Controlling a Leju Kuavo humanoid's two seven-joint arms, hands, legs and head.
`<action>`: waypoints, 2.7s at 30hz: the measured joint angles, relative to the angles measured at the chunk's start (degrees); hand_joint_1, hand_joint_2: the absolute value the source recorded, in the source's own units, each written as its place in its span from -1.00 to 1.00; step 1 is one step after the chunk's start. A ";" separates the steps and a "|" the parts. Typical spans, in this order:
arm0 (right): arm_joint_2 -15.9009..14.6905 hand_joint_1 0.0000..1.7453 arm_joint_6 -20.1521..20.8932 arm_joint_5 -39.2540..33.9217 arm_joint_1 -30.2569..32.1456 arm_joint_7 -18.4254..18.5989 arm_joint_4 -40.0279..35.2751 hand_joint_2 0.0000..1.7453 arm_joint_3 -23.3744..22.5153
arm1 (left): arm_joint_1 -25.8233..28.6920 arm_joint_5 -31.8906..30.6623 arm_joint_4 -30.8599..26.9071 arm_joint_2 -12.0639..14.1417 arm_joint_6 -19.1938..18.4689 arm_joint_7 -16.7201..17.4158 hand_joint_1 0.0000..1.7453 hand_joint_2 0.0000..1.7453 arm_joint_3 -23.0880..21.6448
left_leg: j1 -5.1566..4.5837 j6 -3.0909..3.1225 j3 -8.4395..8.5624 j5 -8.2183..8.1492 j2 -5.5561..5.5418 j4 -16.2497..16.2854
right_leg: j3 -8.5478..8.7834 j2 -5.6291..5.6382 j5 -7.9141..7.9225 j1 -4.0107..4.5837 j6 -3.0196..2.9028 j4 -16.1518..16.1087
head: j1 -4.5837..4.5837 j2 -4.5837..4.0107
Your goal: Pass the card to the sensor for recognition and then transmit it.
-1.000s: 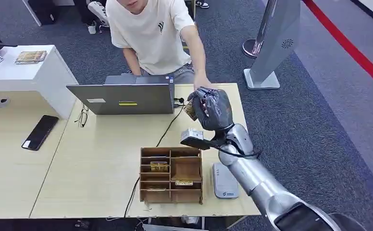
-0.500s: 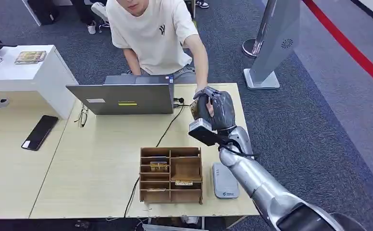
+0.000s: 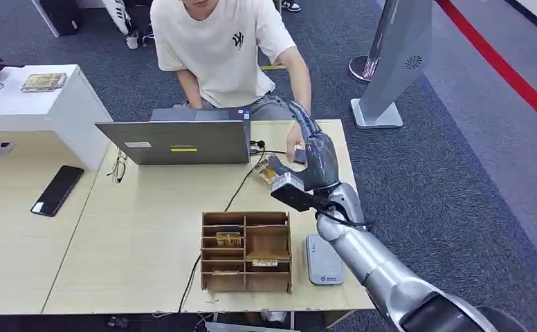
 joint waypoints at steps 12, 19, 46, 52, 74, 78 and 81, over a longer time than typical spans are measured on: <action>-0.07 -1.00 0.00 0.27 0.11 0.28 0.00 1.00 0.04 | 0.00 0.00 0.00 -0.07 0.11 0.07 -1.00 -1.00 0.00 | 0.00 0.00 0.00 0.00 0.00 0.00 | 0.00 0.00 0.00 0.00 0.00 0.00 | 0.00 0.00; -0.15 -1.00 0.00 0.24 0.35 0.28 -0.07 1.00 0.04 | 0.00 0.20 0.00 -0.09 0.09 0.48 -1.00 -1.00 0.00 | 0.00 0.00 0.00 0.00 0.00 0.00 | 0.00 0.00 0.00 0.00 0.00 0.00 | 0.00 0.00; 0.35 -0.24 0.00 6.95 0.85 -2.05 -3.41 1.00 -1.77 | -0.02 0.15 0.00 -0.07 0.13 0.48 -1.00 -1.00 0.00 | 0.00 0.00 -0.01 0.00 0.00 0.00 | 0.01 0.00 0.00 0.00 0.00 0.00 | 0.00 0.00; 0.63 0.62 0.00 5.86 0.84 -2.40 -3.52 1.00 -1.77 | -0.03 0.13 0.00 -0.09 0.13 0.50 -1.00 -1.00 -0.02 | 0.00 0.00 -0.02 0.00 0.00 0.00 | 0.01 0.00 0.00 0.00 0.00 0.00 | 0.00 0.00; 0.98 1.00 0.00 5.25 0.84 -2.19 -3.52 1.00 -1.73 | -0.05 0.15 0.00 -0.09 0.09 0.65 -1.00 -1.00 -0.02 | 0.00 0.00 -0.03 0.00 0.00 0.00 | 0.00 -0.01 0.00 0.00 0.00 0.00 | 0.00 0.00; 0.98 1.00 0.00 5.25 0.84 -1.95 -3.52 1.00 -1.73 | -0.04 0.15 0.00 -0.09 0.07 0.66 -1.00 -1.00 -0.02 | 0.00 0.00 -0.03 0.00 0.00 0.00 | 0.00 -0.01 0.00 0.00 0.00 0.00 | 0.00 0.00; 0.98 1.00 0.00 5.23 0.84 -1.88 -3.52 1.00 -1.73 | -0.04 0.15 0.00 -0.09 0.00 0.66 -1.00 -1.00 -0.02 | 0.00 0.00 -0.03 0.00 0.00 0.00 | 0.00 -0.01 0.00 0.00 0.00 0.00 | 0.00 0.00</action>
